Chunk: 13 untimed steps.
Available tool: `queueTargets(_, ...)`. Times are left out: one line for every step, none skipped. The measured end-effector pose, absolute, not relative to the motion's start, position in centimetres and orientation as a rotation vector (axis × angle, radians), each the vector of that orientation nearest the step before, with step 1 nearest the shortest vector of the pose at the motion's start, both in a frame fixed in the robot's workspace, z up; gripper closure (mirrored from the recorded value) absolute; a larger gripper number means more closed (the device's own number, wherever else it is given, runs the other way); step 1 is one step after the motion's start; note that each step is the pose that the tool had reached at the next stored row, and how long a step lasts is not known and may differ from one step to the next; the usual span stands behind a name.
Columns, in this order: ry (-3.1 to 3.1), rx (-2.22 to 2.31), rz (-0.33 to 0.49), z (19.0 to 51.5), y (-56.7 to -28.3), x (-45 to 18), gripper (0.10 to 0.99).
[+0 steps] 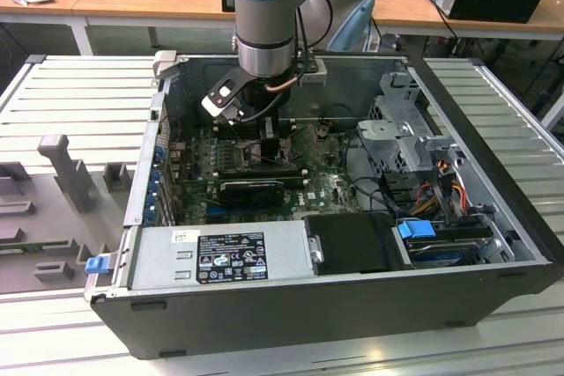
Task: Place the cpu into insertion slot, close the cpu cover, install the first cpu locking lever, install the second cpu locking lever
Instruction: 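Place the cpu into insertion slot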
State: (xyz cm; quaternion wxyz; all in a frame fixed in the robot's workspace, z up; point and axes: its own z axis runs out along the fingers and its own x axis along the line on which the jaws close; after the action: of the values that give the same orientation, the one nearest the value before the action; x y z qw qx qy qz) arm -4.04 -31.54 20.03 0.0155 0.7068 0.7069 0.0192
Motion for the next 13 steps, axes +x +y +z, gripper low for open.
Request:
queueTargets(2.199,2.199,0.060,20.02,-31.54,-4.04,0.557)
queueTargets(2.199,2.199,0.060,20.02,-31.54,-4.04,0.557)
queueTargets(2.199,2.199,0.060,20.02,-31.54,-4.04,0.557)
queueTargets(2.199,2.199,0.061,19.99,-31.53,-4.03,0.557)
queueTargets(2.199,2.199,0.061,19.98,-31.52,-4.03,0.545)
queueTargets(2.199,2.199,0.061,19.99,-31.53,-4.03,0.545)
queueTargets(2.199,2.199,0.060,20.00,-31.54,-4.04,0.482)
queueTargets(2.199,2.199,0.060,20.00,-31.54,-4.04,0.482)
queueTargets(2.199,2.199,0.060,20.03,-31.54,-4.04,0.482)
queueTargets(2.199,2.199,0.060,20.08,-31.54,-4.04,0.482)
queueTargets(2.199,2.199,0.060,20.18,-31.54,-4.04,0.482)
queueTargets(2.199,2.199,0.060,20.27,-31.54,-4.04,0.482)
queueTargets(2.199,2.199,0.060,20.46,-31.54,-4.04,0.482)
